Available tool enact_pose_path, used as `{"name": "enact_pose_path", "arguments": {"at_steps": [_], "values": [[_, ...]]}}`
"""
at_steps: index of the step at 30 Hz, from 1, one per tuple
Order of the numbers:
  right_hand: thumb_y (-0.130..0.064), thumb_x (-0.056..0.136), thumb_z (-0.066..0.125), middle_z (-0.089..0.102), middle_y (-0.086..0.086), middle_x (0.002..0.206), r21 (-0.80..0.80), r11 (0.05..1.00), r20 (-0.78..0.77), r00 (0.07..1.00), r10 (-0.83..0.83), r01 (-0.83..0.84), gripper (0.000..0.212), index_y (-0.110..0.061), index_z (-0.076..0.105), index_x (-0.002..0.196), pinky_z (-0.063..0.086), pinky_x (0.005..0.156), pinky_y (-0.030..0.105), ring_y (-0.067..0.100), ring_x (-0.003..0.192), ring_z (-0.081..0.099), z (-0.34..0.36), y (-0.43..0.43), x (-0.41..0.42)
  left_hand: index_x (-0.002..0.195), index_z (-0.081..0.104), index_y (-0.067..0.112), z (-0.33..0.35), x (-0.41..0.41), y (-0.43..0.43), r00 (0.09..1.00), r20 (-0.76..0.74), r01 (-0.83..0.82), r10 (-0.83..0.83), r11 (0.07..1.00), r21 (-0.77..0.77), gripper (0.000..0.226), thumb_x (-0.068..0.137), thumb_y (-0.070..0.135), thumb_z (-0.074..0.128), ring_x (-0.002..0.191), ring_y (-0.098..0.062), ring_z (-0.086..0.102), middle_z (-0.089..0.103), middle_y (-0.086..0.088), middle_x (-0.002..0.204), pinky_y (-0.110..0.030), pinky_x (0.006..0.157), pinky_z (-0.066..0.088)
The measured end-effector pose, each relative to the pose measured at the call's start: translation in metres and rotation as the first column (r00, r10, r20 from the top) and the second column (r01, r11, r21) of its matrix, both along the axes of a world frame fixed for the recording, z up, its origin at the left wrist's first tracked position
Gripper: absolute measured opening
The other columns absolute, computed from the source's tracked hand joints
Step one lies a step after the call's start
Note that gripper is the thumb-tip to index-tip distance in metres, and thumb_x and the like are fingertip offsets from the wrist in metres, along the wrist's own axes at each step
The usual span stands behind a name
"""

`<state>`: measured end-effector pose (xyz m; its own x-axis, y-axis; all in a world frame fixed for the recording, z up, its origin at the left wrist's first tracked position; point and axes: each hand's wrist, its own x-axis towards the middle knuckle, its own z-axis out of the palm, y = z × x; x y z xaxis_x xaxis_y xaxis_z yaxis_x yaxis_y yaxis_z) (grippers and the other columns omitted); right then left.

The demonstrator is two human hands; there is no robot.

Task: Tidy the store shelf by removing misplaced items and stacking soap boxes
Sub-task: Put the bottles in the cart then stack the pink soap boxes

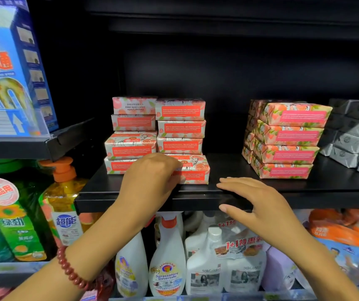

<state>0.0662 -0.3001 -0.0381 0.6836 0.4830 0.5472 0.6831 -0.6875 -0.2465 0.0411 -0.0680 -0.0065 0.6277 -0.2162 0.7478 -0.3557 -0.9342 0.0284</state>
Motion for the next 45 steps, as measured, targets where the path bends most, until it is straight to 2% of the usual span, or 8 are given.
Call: {"name": "enact_pose_path", "arguments": {"at_steps": [12,16,21,25,30,36,39,45], "values": [[-0.045,0.078,0.061,0.046,-0.029,0.119,0.026,1.0,0.047,0.999,0.006,-0.008,0.044,-0.031,0.063,0.119,0.021,0.091,0.005,-0.016,0.115,0.027,-0.002,0.001,0.001,0.082,0.072,0.006,-0.001,0.016,-0.001,0.999,-0.017,-0.031,0.031,0.999,-0.028,0.01,0.072,0.005,0.076,0.071,-0.033,0.066,0.071,-0.011,0.077,-0.041,0.057,0.056],[-0.041,0.081,0.069,0.047,-0.03,0.117,0.034,0.999,-0.008,1.0,0.007,-0.007,0.041,-0.033,0.061,0.12,0.025,0.091,0.003,-0.01,0.114,0.041,0.003,0.002,0.0,0.086,0.072,0.007,-0.002,0.016,-0.001,0.999,-0.026,-0.035,0.034,0.998,-0.049,0.011,0.076,0.007,0.074,0.078,-0.031,0.065,0.071,-0.01,0.083,-0.041,0.062,0.056],[-0.034,0.081,0.067,0.056,-0.027,0.108,0.17,0.982,-0.036,0.996,0.084,-0.077,0.034,-0.027,0.065,0.114,0.03,0.086,-0.003,-0.015,0.101,0.048,0.033,0.02,-0.005,0.098,0.07,0.013,-0.011,0.0,0.011,0.999,-0.012,-0.032,0.032,0.999,-0.043,0.028,0.077,0.03,0.077,0.089,-0.024,0.066,0.071,-0.002,0.095,-0.034,0.071,0.053],[-0.034,0.082,0.066,0.058,-0.019,0.116,0.231,0.957,0.032,0.984,0.174,-0.177,0.04,-0.025,0.061,0.121,0.032,0.087,-0.003,-0.015,0.103,0.049,0.065,0.062,-0.006,0.092,0.069,0.022,-0.024,-0.025,0.036,0.995,-0.021,-0.099,0.097,0.982,-0.16,0.041,0.081,0.058,0.053,0.084,-0.013,0.063,0.069,0.008,0.09,-0.028,0.067,0.051],[-0.035,0.087,0.062,0.056,-0.005,0.13,0.052,0.97,0.063,0.97,0.233,-0.236,0.046,-0.02,0.054,0.13,0.034,0.095,0.016,0.007,0.118,0.049,0.09,0.134,0.014,0.089,0.073,0.02,-0.036,-0.043,0.058,0.988,-0.051,-0.156,0.149,0.969,-0.191,0.055,0.079,0.067,0.047,0.082,-0.012,0.066,0.071,0.008,0.086,-0.026,0.066,0.053],[-0.05,0.083,0.062,0.055,0.006,0.118,-0.342,0.936,0.116,0.984,0.133,-0.087,0.054,-0.013,0.052,0.121,0.045,0.088,0.036,0.022,0.109,0.049,0.088,0.188,0.043,0.096,0.074,0.018,-0.043,-0.047,0.067,0.989,-0.063,-0.145,0.135,0.963,-0.226,0.055,0.076,0.064,0.052,0.089,-0.01,0.066,0.073,0.007,0.093,-0.017,0.08,0.044],[-0.055,0.078,0.064,0.05,0.007,0.122,-0.349,0.936,0.122,0.988,0.097,-0.049,0.063,-0.012,0.051,0.122,0.04,0.096,0.035,0.023,0.116,0.042,0.087,0.195,0.045,0.097,0.075,0.018,-0.045,-0.048,0.067,0.99,-0.063,-0.138,0.126,0.961,-0.239,0.054,0.077,0.063,0.053,0.09,-0.009,0.066,0.073,0.007,0.094,-0.018,0.081,0.045],[-0.056,0.072,0.069,0.042,-0.001,0.1,-0.313,0.945,0.056,0.991,0.118,-0.095,0.053,-0.015,0.053,0.1,0.035,0.076,0.027,0.017,0.098,0.044,0.087,0.193,0.045,0.097,0.075,0.017,-0.044,-0.047,0.067,0.99,-0.08,-0.133,0.117,0.962,-0.236,0.055,0.077,0.063,0.052,0.09,-0.01,0.066,0.073,0.006,0.094,-0.017,0.08,0.045]]}}
